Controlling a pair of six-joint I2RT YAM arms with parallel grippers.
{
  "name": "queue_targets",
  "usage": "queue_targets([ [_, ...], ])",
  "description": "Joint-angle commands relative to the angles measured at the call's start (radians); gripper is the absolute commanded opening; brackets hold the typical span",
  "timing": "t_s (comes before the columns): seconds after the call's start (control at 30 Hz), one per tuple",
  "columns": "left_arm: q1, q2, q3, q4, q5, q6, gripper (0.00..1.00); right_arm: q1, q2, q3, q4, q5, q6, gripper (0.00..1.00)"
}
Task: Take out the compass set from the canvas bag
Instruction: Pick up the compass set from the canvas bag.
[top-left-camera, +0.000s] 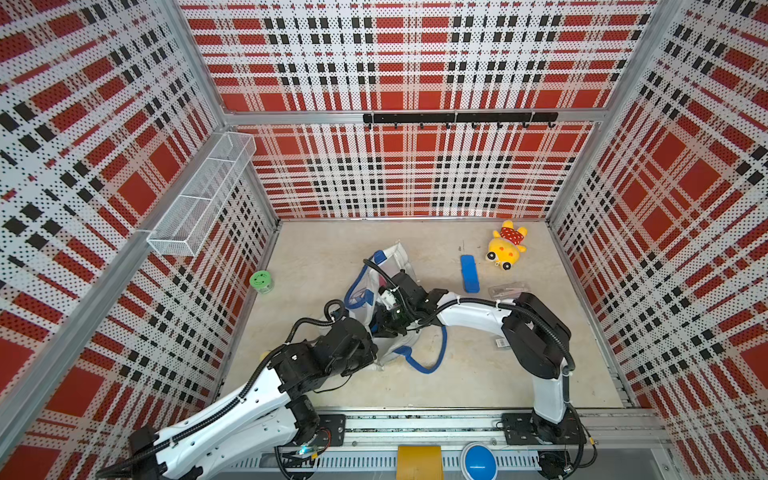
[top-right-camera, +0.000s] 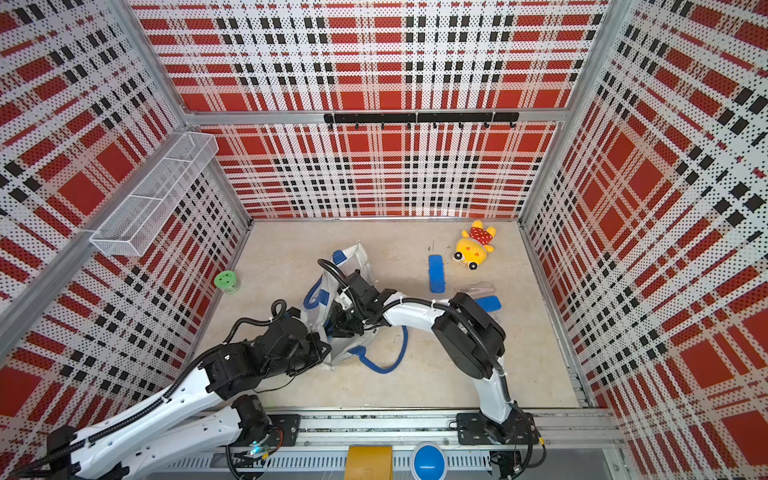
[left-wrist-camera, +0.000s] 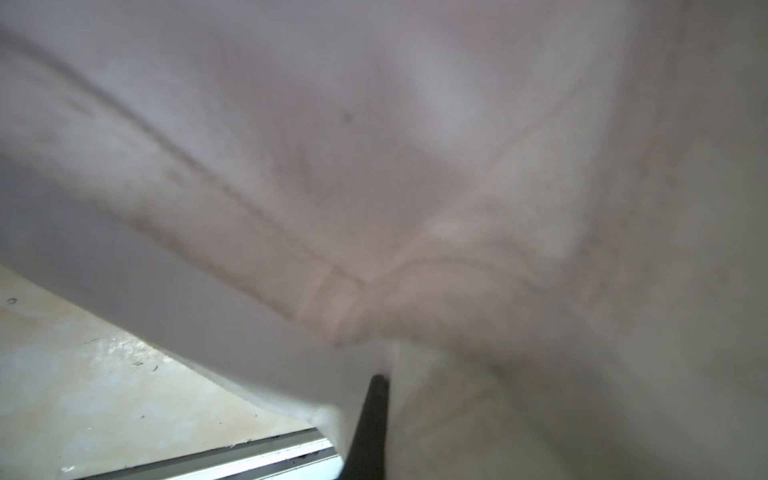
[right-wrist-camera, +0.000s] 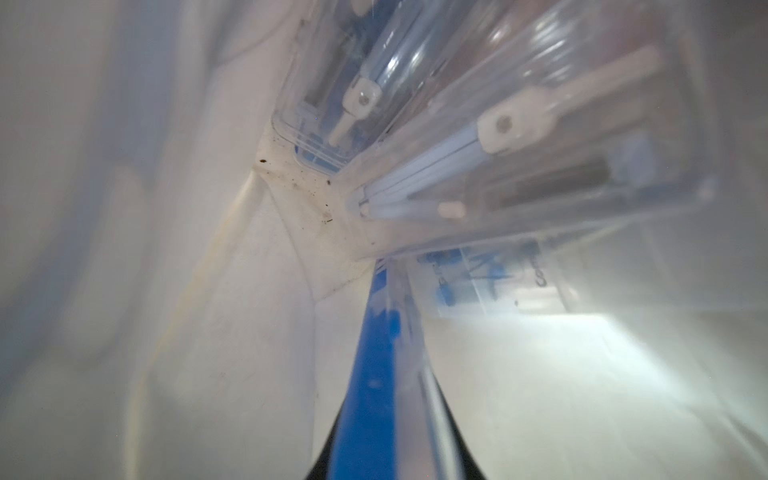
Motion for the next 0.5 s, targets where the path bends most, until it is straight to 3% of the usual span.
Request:
queue_targets([
  [0.0,0.021,-0.014,0.006,-0.002,0.006,-0.008,0.0,-0.018,-0.109,0.0,-0.046,0.082,-0.019,0.13],
  [0.47,0.136,-0.003,0.043,0.03,0.089,0.028,0.0,-0.174,-0.426,-0.005,-0.328,0.197,-0.116,0.07],
])
